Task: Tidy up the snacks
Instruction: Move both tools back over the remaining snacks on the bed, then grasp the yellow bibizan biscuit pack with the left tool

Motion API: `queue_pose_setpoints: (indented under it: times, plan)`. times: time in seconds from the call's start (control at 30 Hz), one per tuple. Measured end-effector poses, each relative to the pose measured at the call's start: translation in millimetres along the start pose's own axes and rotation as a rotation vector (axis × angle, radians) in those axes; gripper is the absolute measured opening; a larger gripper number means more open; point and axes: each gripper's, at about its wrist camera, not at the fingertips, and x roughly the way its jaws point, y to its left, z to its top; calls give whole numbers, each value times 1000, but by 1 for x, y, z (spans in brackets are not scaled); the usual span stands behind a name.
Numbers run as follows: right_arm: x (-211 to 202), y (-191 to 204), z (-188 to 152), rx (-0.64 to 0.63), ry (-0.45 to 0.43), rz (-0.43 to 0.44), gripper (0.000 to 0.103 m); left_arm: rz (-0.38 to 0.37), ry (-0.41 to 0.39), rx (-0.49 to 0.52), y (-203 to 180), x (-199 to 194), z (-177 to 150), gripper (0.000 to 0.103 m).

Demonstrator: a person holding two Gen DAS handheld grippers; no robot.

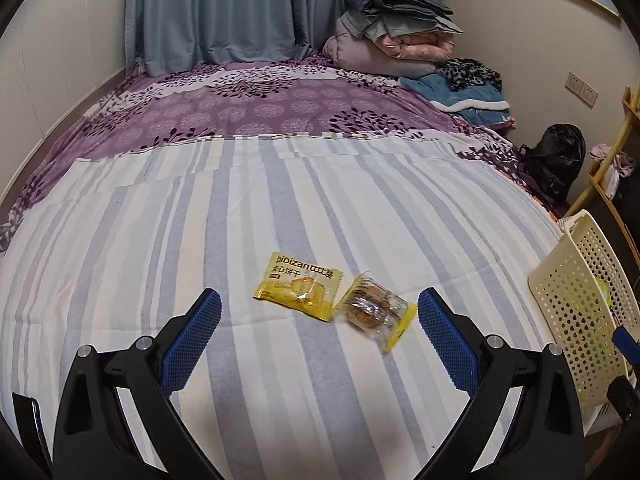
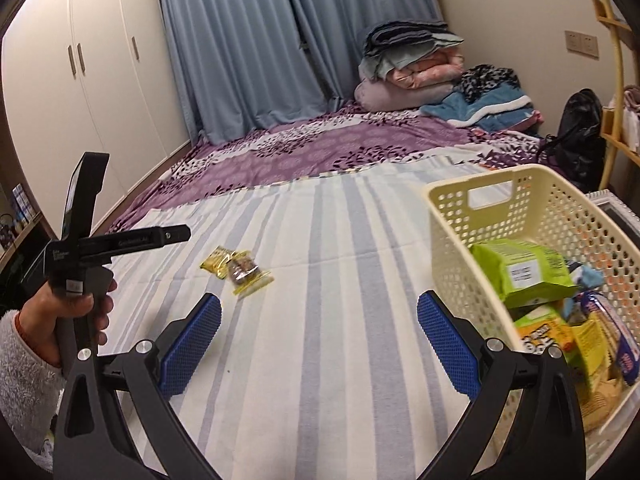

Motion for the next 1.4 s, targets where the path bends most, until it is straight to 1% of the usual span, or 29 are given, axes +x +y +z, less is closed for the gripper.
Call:
queue_pose_setpoints:
  times: [0.27, 0.4, 0.53, 0.6, 0.8, 0.97, 1.03, 1.17, 1.27, 1.4]
  plan:
    - [18, 10, -6, -14, 49, 27, 98, 35, 43, -59, 17, 30, -3, 100]
    - [26, 15, -10, -18, 70, 42, 98, 61, 75, -86, 24, 54, -1, 100]
    - [32, 19, -13, -25, 87, 54, 98, 65, 125, -165, 34, 81, 1, 100]
    - [35, 19, -14, -21, 95, 58, 98, 88, 136, -187, 37, 92, 4, 100]
    - [44, 21, -17, -18, 119, 66, 98, 136, 157, -200, 37, 116, 13, 100]
    - [51, 27, -22, -24, 134, 75, 98, 154, 184, -188, 36, 133, 12, 100]
    - [53, 27, -21, -25, 138, 77, 98, 144, 177, -191, 38, 131, 9, 100]
    - [56, 25, -18, -13, 143, 79, 98, 153, 179, -176, 46, 122, 2, 100]
    - [58, 25, -18, -14, 144, 85, 98, 169, 180, -162, 56, 111, -7, 100]
    - [61, 29, -18, -21, 148, 95, 98, 183, 174, -168, 75, 91, -20, 100]
